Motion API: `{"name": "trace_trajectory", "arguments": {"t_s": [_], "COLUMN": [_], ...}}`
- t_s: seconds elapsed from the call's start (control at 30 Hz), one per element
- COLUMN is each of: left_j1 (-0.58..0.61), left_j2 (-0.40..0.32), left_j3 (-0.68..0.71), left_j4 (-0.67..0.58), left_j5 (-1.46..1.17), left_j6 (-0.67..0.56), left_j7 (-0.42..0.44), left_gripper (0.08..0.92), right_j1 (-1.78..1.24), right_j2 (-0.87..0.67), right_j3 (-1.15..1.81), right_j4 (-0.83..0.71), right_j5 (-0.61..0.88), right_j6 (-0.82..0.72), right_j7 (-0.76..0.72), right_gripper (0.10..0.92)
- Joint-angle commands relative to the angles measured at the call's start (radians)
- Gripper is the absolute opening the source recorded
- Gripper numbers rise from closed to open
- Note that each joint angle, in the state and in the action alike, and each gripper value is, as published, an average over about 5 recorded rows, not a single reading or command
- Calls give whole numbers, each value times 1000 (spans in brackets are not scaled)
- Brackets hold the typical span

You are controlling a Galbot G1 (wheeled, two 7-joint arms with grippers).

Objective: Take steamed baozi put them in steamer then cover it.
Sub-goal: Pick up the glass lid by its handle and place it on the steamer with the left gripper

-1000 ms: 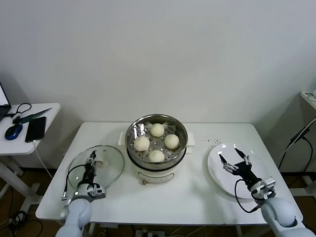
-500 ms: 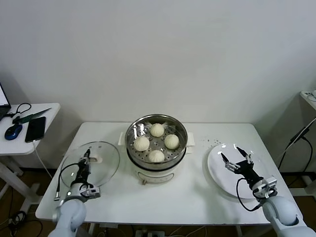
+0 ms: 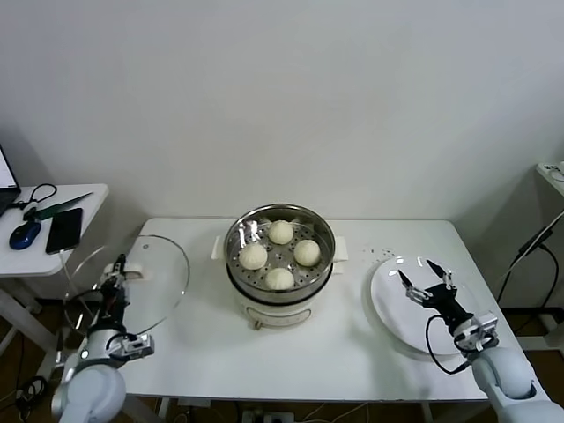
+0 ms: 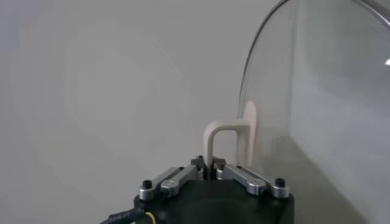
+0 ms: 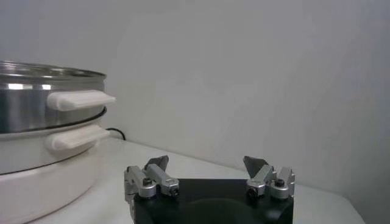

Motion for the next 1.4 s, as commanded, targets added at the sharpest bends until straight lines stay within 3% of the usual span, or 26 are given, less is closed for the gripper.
{"name": "trace_trajectory", "arguments": {"t_s": [0.03, 0.2, 0.33, 0.6, 0.87, 1.17, 1.4], "left_j1": [18, -122, -291, -540, -582, -583, -595], "left_j2": [151, 249, 247, 54, -130, -251, -285], "left_j3": [113, 315, 513, 773, 853, 860, 845], "left_j4": [-250, -285, -259, -143, -7, 100, 167], "left_j5": [-30, 1, 40, 157, 235, 304, 290], "left_j6": [223, 371, 446, 523, 526, 526, 526], "left_j7": [68, 160, 273, 420, 426, 433, 405], "left_gripper": [148, 148, 148, 148, 148, 148, 148], "right_j1": [17, 40, 53, 41, 24, 7, -2], "right_j2": [-1, 1, 11, 25, 35, 35, 36], "right_j3": [-11, -31, -36, -19, -4, 25, 38], "right_j4": [-25, -39, -54, -42, -11, -9, -9], "right_j5": [-13, -27, -38, -55, -59, -66, -71], "right_j6": [-1, -2, 3, 5, 3, 8, 13], "right_j7": [0, 4, 4, 4, 4, 6, 5], "right_gripper": [823, 823, 823, 823, 823, 823, 823]}}
